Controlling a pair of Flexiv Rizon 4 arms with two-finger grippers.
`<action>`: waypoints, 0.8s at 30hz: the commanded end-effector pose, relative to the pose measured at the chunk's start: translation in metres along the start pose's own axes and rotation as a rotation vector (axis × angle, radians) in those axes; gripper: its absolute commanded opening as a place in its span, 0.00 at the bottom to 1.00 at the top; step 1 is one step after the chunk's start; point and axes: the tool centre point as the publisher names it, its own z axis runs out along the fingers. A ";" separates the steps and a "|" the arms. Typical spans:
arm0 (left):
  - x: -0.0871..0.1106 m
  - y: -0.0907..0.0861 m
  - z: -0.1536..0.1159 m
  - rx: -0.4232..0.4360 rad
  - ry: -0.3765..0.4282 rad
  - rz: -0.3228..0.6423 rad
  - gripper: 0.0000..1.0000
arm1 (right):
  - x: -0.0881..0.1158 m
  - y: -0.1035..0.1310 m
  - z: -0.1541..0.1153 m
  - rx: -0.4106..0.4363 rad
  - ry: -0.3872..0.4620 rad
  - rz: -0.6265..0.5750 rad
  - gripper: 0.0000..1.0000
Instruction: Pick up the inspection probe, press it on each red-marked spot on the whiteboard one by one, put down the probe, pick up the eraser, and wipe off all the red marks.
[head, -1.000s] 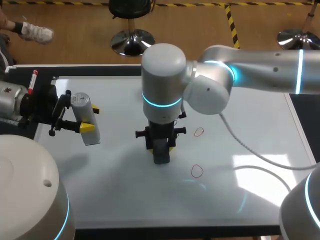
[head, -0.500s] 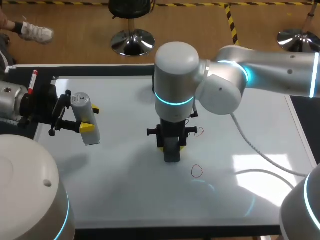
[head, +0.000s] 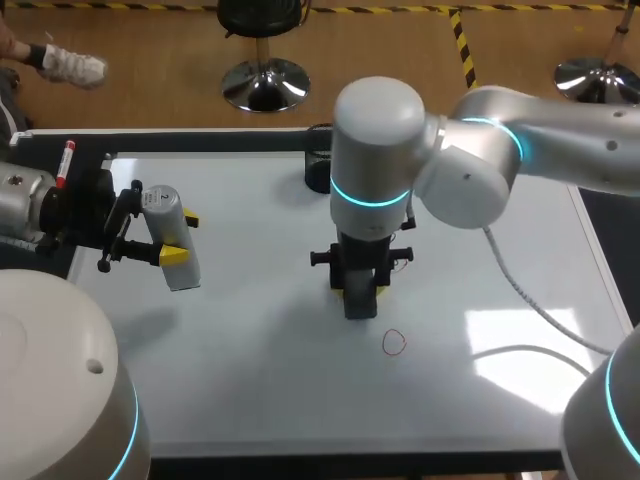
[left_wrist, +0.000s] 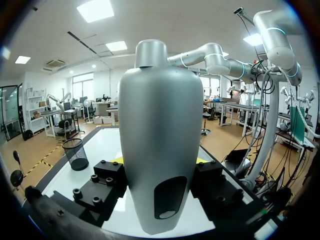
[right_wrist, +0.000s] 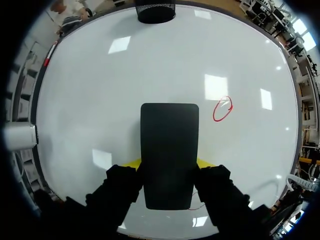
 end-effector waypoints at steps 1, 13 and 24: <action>0.000 0.000 0.000 0.001 -0.001 0.003 0.00 | -0.012 -0.006 -0.021 -0.011 0.005 -0.004 0.00; 0.000 0.000 0.000 0.001 -0.001 0.003 0.00 | -0.019 -0.020 -0.038 -0.008 0.000 -0.029 0.00; 0.000 0.000 0.000 0.001 -0.001 0.003 0.00 | -0.044 -0.042 -0.053 0.005 0.008 -0.054 0.00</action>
